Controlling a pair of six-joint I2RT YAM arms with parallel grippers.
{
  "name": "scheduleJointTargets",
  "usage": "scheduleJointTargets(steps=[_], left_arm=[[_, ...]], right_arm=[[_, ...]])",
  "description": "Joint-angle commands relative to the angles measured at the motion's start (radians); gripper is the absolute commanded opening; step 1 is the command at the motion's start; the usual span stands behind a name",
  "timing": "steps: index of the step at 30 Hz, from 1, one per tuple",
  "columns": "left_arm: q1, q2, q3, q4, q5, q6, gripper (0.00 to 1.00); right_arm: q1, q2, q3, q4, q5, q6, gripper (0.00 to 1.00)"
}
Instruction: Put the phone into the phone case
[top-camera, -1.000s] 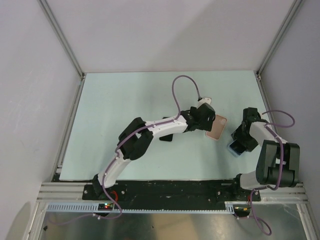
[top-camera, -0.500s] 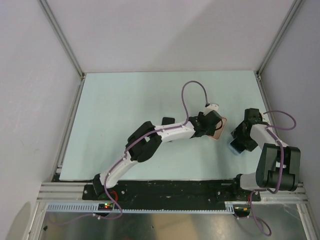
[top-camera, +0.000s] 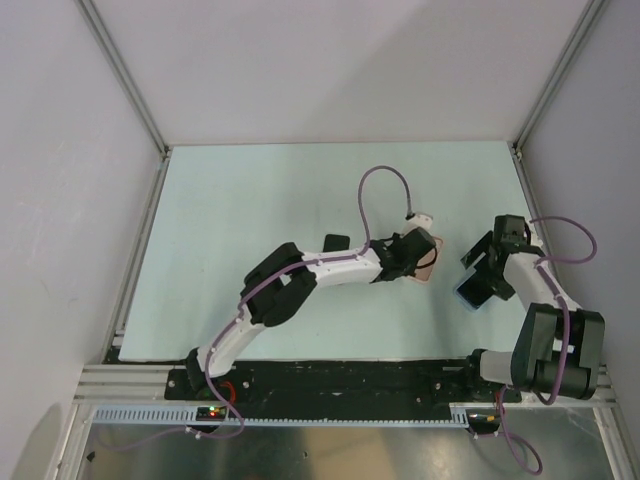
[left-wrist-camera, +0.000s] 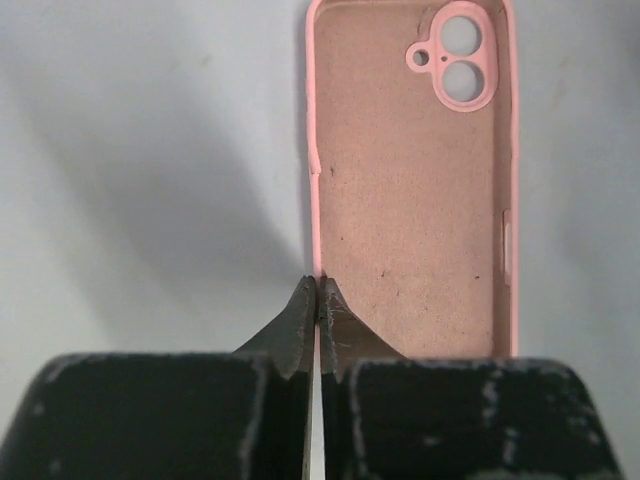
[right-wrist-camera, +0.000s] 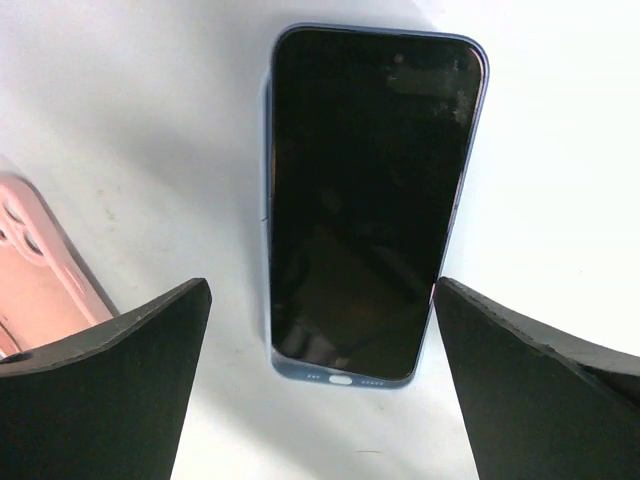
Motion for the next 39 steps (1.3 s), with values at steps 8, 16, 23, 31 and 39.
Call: scheduleJointTargets(steps=[8, 16, 23, 31, 39], left_arm=[[0.067, -0.419, -0.562, 0.097, 0.09, 0.209, 0.0], [0.097, -0.54, -0.694, 0.106, 0.152, 0.203, 0.71], [0.149, -0.705, -0.681, 0.011, -0.064, 0.008, 0.91], [0.213, -0.657, -0.615, -0.053, -0.071, 0.166, 0.94], [0.278, -0.534, -0.574, -0.075, 0.073, 0.25, 1.0]], right_arm=[[0.11, -0.13, 0.107, -0.051, -0.016, -0.029, 0.99], [0.237, -0.061, 0.183, -0.034, -0.023, -0.019, 0.99], [0.32, -0.026, 0.201, -0.006, -0.034, -0.013, 0.99], [0.361, 0.005, 0.22, 0.016, -0.067, -0.012, 0.99], [0.37, 0.021, 0.25, 0.02, -0.104, -0.022, 0.99]])
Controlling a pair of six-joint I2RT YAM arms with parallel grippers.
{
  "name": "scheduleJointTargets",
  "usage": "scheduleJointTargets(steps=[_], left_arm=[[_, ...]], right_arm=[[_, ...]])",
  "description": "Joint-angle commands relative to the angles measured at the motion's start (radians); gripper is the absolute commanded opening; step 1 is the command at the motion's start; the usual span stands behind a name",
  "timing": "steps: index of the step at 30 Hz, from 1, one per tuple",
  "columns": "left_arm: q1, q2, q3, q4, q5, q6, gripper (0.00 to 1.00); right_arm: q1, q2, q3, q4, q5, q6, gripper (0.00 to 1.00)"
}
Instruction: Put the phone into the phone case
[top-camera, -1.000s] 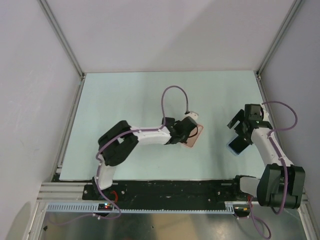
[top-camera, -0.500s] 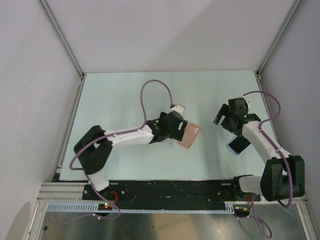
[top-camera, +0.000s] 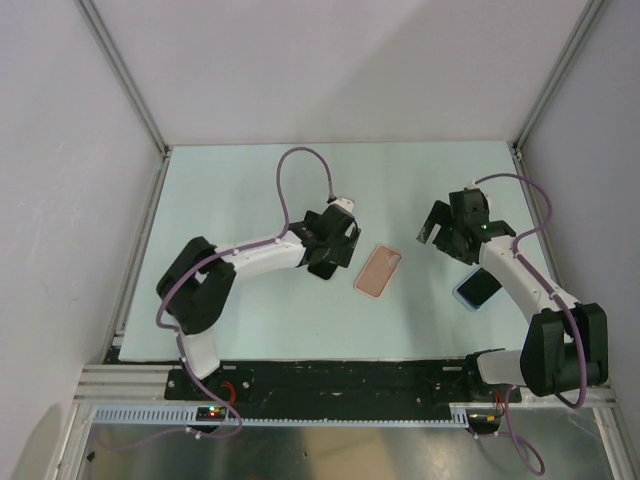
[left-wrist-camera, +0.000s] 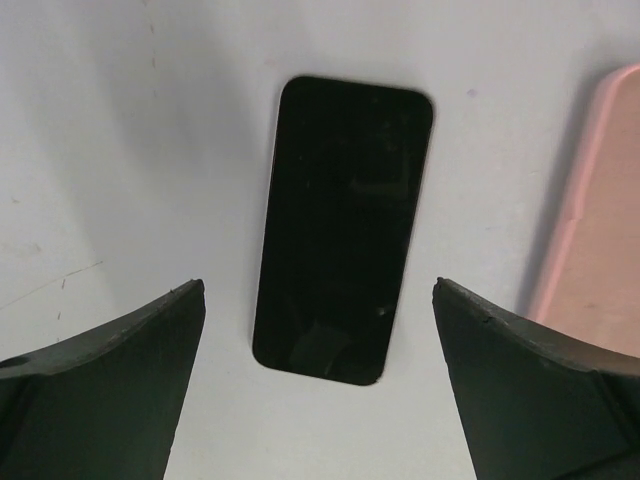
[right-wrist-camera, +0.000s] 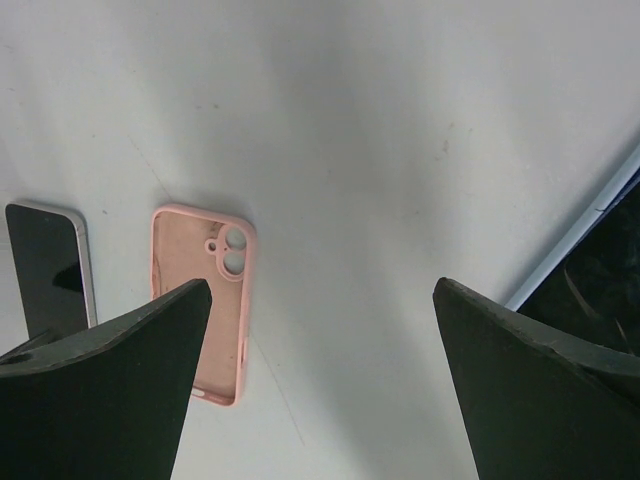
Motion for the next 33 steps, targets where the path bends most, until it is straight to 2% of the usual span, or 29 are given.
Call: scheduleJointTargets(steps=[1, 9, 15, 21, 28, 33], left_arm=[[0.021, 0.059, 0.053, -0.03, 0.065, 0.092, 1.0], [0.047, 0.125, 0.065, -0.028, 0.142, 0.187, 1.0], [0.052, 0.157, 0.075, -0.027, 0.171, 0.201, 1.0], [0.087, 0.183, 0.062, -0.013, 0.203, 0.193, 0.94], [0.15, 0.186, 0.056, -0.006, 0.336, 0.198, 0.86], [0.155, 0.194, 0.042, -0.009, 0.353, 0.201, 0.8]], right_arm=[[0.01, 0.017, 0.044, 0.027, -0.026, -0.004, 0.99], [0.046, 0.026, 0.045, 0.043, -0.039, -0.003, 0.99], [0.074, 0.066, 0.052, 0.07, -0.054, 0.002, 0.99], [0.084, 0.126, 0.064, 0.097, -0.099, -0.015, 0.99], [0.084, 0.194, 0.095, 0.095, -0.155, -0.044, 0.98], [0.085, 0.213, 0.097, 0.106, -0.164, -0.048, 0.98]])
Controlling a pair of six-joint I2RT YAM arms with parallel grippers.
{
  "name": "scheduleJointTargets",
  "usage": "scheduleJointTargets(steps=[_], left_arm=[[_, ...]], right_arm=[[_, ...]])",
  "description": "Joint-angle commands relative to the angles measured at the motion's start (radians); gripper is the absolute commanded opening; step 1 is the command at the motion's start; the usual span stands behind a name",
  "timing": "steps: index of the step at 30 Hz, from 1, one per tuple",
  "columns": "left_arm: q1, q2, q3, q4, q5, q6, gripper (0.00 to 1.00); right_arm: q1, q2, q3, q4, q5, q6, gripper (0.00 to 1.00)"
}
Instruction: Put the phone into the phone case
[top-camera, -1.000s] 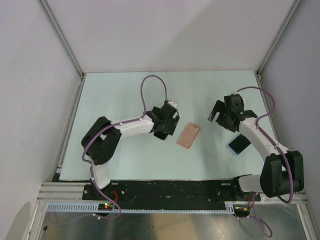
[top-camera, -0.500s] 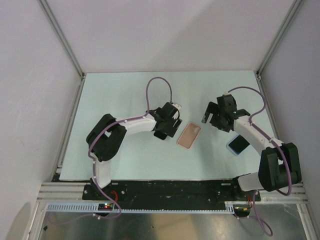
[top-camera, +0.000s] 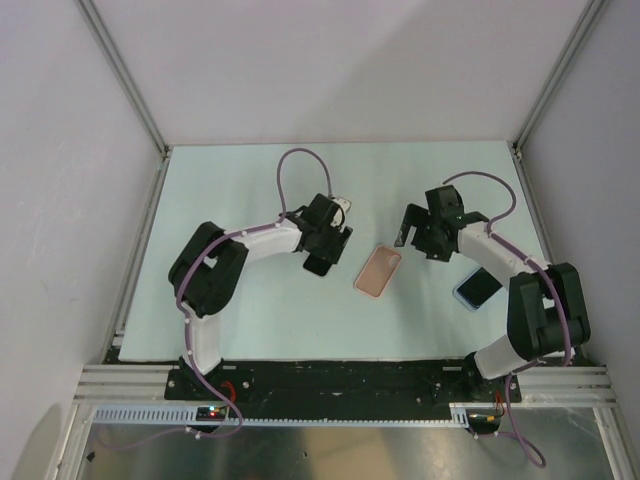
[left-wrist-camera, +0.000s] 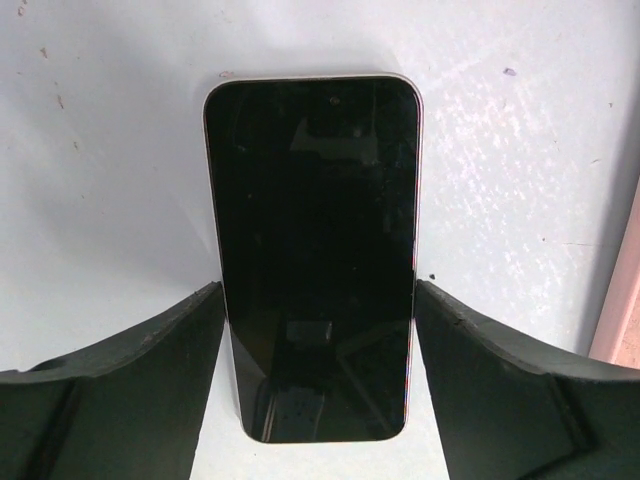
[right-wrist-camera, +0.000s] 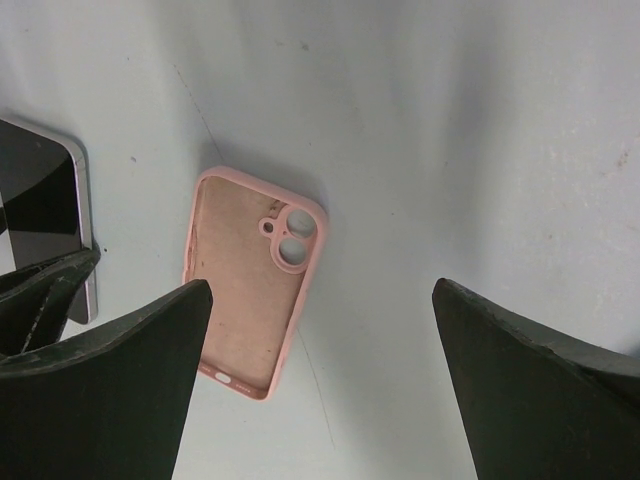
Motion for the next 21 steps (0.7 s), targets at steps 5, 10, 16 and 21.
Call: scheduleJointTargets(steps=[5, 10, 16, 21], left_arm=[[0.008, 0.022, -0.026, -0.028, 0.049, 0.003, 0.62], [0.004, -0.042, -0.043, -0.03, 0.049, -0.035, 0.45], [-0.012, -0.108, -0.045, -0.056, 0.045, -0.089, 0.34], [-0.039, -0.147, -0.04, -0.081, 0.03, -0.117, 0.33]], right_arm=[[0.006, 0.035, 0.04, 0.052, -0.034, -0.018, 0.98], [0.007, 0.076, 0.045, 0.072, -0.035, -0.01, 0.97], [0.01, 0.112, 0.046, 0.089, -0.03, 0.009, 0.96], [0.014, 0.131, 0.045, 0.1, -0.028, 0.016, 0.96]])
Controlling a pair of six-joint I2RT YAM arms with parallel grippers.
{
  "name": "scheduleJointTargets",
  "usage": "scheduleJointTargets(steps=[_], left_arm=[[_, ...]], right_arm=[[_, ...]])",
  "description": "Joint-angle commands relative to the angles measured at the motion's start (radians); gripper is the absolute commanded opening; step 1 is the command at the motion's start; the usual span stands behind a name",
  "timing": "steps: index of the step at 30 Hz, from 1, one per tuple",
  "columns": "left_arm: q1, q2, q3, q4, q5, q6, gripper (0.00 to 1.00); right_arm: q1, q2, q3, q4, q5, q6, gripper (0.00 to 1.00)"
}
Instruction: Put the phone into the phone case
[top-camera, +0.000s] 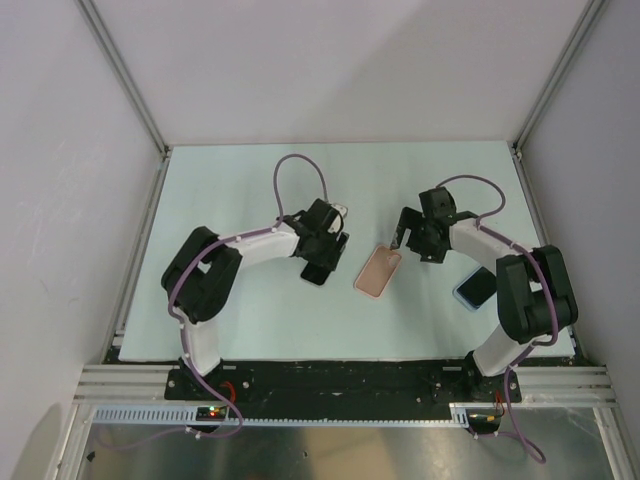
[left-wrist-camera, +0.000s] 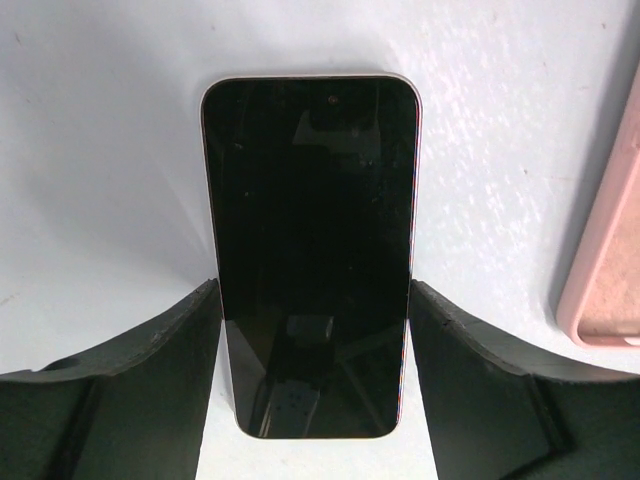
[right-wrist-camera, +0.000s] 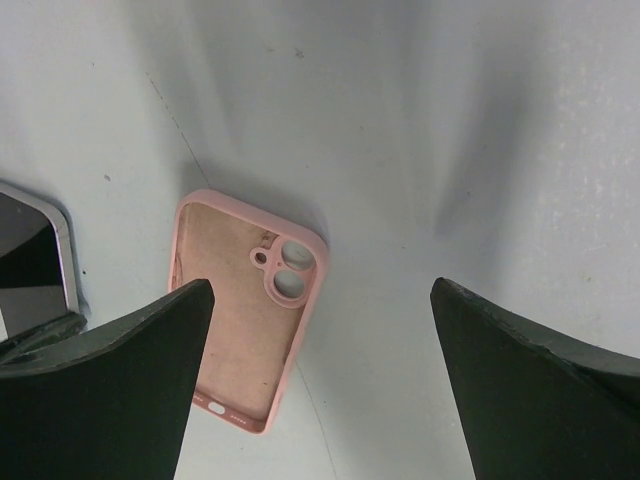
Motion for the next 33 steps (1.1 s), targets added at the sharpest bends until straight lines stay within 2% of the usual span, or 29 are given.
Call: scheduleJointTargets(steps=[1, 10, 15, 25, 33], left_arm=[[-0.028, -0.098, 0.008, -0.028, 0.013, -0.052, 0.33], [-0.09, -0.114, 0.074, -0.081, 0.013, -0.101, 0.31], [-0.15, -0.09, 0.123, -0.096, 0.004, -0.136, 0.31], [-0.259, 0.02, 0.277, -0.142, -0.027, -0.183, 0.31], [-0.287, 0.143, 0.393, -0.163, -0.077, -0.21, 0.3]], right_arm=[[0.01, 0.021, 0.039, 0.041, 0.002, 0.011, 0.96], [0.018, 0.045, 0.039, 0.063, 0.012, 0.035, 0.96], [0.005, 0.04, 0.045, 0.046, 0.068, 0.07, 0.95], [-0.037, 0.026, 0.053, 0.028, 0.112, 0.113, 0.9], [-0.035, 0.04, 0.055, 0.01, 0.121, 0.111, 0.87]])
